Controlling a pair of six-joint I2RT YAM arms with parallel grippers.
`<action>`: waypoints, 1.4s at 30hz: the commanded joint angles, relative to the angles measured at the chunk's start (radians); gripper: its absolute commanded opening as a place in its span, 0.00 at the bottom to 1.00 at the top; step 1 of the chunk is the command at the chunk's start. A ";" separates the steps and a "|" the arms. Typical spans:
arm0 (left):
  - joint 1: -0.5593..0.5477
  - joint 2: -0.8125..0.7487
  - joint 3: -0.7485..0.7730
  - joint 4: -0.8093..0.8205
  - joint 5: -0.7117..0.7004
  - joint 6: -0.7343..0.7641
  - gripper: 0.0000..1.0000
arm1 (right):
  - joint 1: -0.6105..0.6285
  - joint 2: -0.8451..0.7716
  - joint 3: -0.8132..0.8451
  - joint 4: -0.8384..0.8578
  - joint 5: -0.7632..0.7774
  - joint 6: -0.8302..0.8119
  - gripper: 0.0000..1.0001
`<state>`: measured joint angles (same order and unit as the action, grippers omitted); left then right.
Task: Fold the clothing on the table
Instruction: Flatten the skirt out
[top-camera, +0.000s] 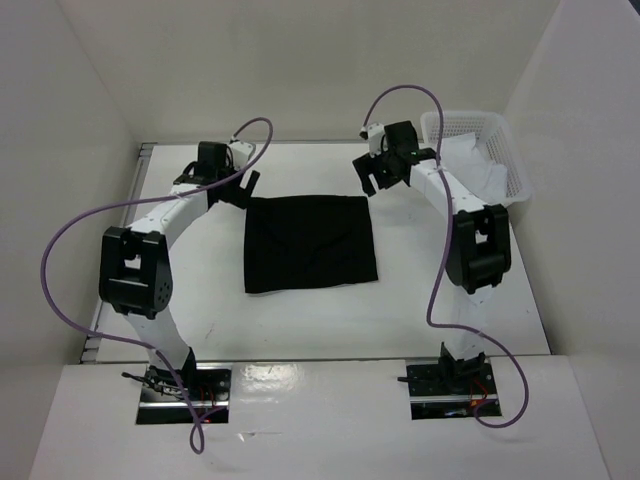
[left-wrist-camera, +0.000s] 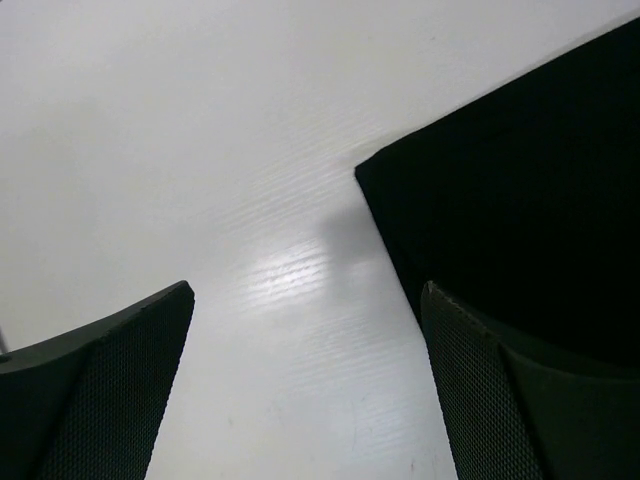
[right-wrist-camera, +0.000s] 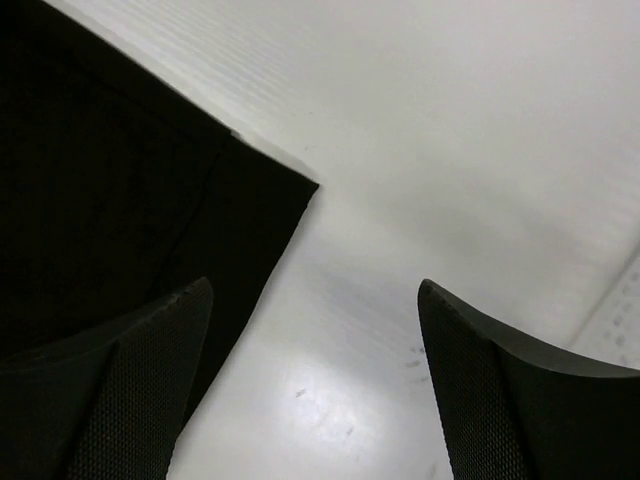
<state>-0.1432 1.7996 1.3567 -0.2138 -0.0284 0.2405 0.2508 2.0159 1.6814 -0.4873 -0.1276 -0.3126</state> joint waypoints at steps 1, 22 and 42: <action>0.024 -0.130 0.051 -0.021 -0.067 -0.095 1.00 | 0.036 -0.192 0.001 -0.017 -0.004 0.044 0.88; -0.180 -0.108 -0.130 -0.136 0.144 0.052 1.00 | 0.308 -0.266 -0.347 -0.208 0.014 -0.003 0.94; -0.139 0.210 0.101 -0.128 0.125 -0.116 1.00 | 0.326 -0.236 -0.413 -0.146 0.106 0.056 0.94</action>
<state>-0.2825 1.9976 1.4101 -0.3447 0.1024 0.1738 0.5652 1.7741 1.2816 -0.6891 -0.0608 -0.2855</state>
